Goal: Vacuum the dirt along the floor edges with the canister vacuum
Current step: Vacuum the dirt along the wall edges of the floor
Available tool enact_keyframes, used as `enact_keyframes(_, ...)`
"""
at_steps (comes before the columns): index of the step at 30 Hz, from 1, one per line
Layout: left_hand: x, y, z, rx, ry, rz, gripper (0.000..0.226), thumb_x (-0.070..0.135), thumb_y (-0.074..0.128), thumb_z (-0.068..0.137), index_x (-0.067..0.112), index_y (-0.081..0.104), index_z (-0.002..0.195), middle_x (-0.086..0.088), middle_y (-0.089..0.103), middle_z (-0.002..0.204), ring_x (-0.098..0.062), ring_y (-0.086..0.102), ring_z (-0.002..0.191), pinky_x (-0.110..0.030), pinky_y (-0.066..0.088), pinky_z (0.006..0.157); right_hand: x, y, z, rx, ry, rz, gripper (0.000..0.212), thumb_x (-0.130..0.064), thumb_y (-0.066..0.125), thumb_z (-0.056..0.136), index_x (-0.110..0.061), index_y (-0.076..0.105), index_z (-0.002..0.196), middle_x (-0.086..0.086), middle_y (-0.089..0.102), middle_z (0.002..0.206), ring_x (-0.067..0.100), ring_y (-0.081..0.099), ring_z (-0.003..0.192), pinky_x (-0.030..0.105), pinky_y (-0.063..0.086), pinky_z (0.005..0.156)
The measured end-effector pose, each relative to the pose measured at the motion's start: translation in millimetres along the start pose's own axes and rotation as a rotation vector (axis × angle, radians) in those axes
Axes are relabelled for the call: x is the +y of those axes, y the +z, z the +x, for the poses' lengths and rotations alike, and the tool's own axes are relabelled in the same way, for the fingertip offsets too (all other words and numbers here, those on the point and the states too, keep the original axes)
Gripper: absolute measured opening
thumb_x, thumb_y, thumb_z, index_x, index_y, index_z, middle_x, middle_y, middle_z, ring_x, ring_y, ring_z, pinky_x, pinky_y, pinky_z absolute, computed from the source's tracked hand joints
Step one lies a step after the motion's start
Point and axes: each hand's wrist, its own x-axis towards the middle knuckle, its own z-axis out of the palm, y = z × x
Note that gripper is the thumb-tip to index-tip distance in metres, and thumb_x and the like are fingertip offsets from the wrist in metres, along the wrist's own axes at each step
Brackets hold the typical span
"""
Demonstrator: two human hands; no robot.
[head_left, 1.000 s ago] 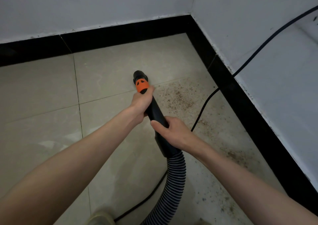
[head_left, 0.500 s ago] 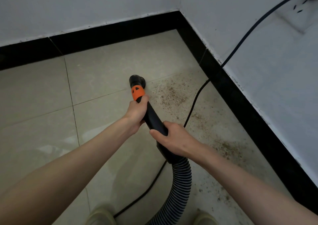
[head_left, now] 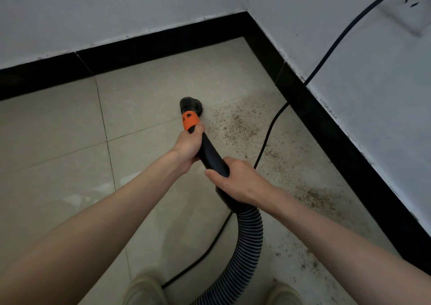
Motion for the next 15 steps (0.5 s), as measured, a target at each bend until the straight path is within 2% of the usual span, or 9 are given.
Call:
enact_keyframes(3, 7, -16, 8, 0.068, 0.016, -0.027, 0.026, 0.032, 0.046, 0.098, 0.007, 0.045, 0.102, -0.003, 0.047, 0.079, -0.015, 0.049, 0.069, -0.027, 0.044, 0.058, -15, 2, 14, -0.038, -0.044, -0.007, 0.036, -0.052, 0.055, 0.09, -0.017, 0.054, 0.093, 0.005, 0.064, 0.091, 0.024, 0.063, 0.082, 0.036, 0.054, 0.073)
enact_keyframes(6, 9, -35, 13, 0.114, 0.009, -0.055, 0.027, 0.031, 0.045, 0.098, 0.005, 0.042, 0.107, -0.003, 0.046, 0.079, -0.015, 0.049, 0.069, -0.026, 0.043, 0.058, -30, 8, 25, -0.087, -0.079, -0.033, 0.035, -0.051, 0.054, 0.091, -0.016, 0.051, 0.095, 0.004, 0.057, 0.092, 0.024, 0.057, 0.082, 0.029, 0.043, 0.067)
enact_keyframes(11, 10, -42, 12, 0.059, -0.006, -0.056, 0.026, 0.03, 0.044, 0.099, 0.005, 0.042, 0.105, -0.003, 0.044, 0.078, -0.014, 0.048, 0.068, -0.026, 0.043, 0.057, -31, 13, 26, -0.078, -0.076, 0.014, 0.034, -0.05, 0.055, 0.091, -0.016, 0.051, 0.094, 0.005, 0.06, 0.092, 0.024, 0.059, 0.083, 0.029, 0.042, 0.064)
enact_keyframes(15, 1, -21, 8, 0.003, -0.01, -0.049, 0.023, 0.032, 0.045, 0.099, 0.011, 0.045, 0.09, -0.003, 0.042, 0.075, -0.014, 0.046, 0.065, -0.026, 0.042, 0.056, -11, 10, 11, -0.04, -0.036, 0.086, 0.03, -0.049, 0.057, 0.09, -0.02, 0.051, 0.083, -0.003, 0.058, 0.077, 0.013, 0.057, 0.068, 0.023, 0.042, 0.055)
